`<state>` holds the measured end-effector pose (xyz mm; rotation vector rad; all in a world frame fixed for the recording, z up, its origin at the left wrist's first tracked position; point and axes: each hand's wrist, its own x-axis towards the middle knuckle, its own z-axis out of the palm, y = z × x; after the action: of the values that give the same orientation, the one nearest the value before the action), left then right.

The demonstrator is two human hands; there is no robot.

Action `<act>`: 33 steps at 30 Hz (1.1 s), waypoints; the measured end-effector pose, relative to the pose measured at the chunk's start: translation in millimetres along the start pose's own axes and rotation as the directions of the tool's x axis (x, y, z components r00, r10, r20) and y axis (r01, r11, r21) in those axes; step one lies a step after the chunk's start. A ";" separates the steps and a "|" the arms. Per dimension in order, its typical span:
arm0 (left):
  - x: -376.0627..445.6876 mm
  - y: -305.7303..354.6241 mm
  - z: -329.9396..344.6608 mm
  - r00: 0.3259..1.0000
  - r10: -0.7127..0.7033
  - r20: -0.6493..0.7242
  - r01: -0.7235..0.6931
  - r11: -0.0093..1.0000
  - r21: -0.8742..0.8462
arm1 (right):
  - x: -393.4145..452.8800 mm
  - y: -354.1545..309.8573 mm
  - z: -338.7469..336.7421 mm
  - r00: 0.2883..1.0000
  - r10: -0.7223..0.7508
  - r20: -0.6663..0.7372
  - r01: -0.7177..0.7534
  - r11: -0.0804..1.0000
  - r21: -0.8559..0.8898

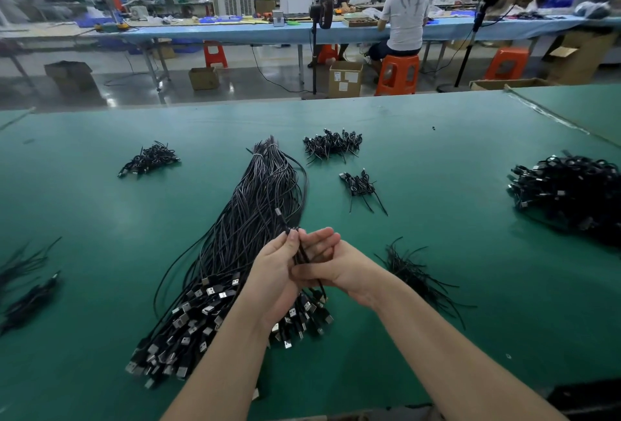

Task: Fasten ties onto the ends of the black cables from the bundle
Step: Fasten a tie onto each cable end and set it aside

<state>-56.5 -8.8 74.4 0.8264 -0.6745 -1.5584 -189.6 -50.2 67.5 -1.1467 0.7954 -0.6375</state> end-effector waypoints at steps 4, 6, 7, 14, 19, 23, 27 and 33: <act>3.2 -3.3 -3.9 0.999 0.003 0.037 -0.004 1.000 0.031 | -0.7 4.4 -1.6 0.999 -0.015 -0.030 0.014 0.999 -0.029; 4.2 -6.9 -5.8 0.999 -0.002 0.035 -0.002 0.996 0.093 | -0.8 7.3 -0.5 0.998 -0.036 -0.046 0.035 0.999 -0.016; 4.6 -9.0 -7.0 0.999 0.000 0.038 -0.005 0.993 0.114 | -1.2 8.4 -0.7 0.997 -0.047 -0.055 0.046 0.999 -0.016; 7.5 -12.0 -8.2 0.999 -0.032 -0.037 0.039 0.978 0.203 | 1.3 13.4 -6.8 0.989 -0.032 -0.142 0.003 0.980 -0.200; 8.3 -10.6 -15.5 0.981 -0.020 -0.194 0.132 0.801 0.584 | 0.7 12.3 -20.0 0.989 -0.034 -0.146 -0.059 0.808 -0.587; 13.8 -15.0 -22.5 0.979 0.015 -0.204 0.138 0.689 0.711 | 0.3 17.0 -22.2 0.992 0.005 -0.130 -0.090 0.749 -0.657; 22.9 -24.4 -24.8 0.970 0.116 -0.214 0.117 0.549 0.828 | 0.6 24.1 -17.7 0.991 0.024 -0.130 -0.104 0.752 -0.651; 25.6 -27.2 -29.4 0.923 0.272 -0.274 0.081 0.558 0.826 | 1.0 27.9 -21.2 0.975 0.016 -0.222 -0.151 0.779 -0.609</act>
<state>-49.9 -29.4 32.1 1.7192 -1.1729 -0.8523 -205.1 -54.2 36.3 -1.6539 1.2918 -0.4224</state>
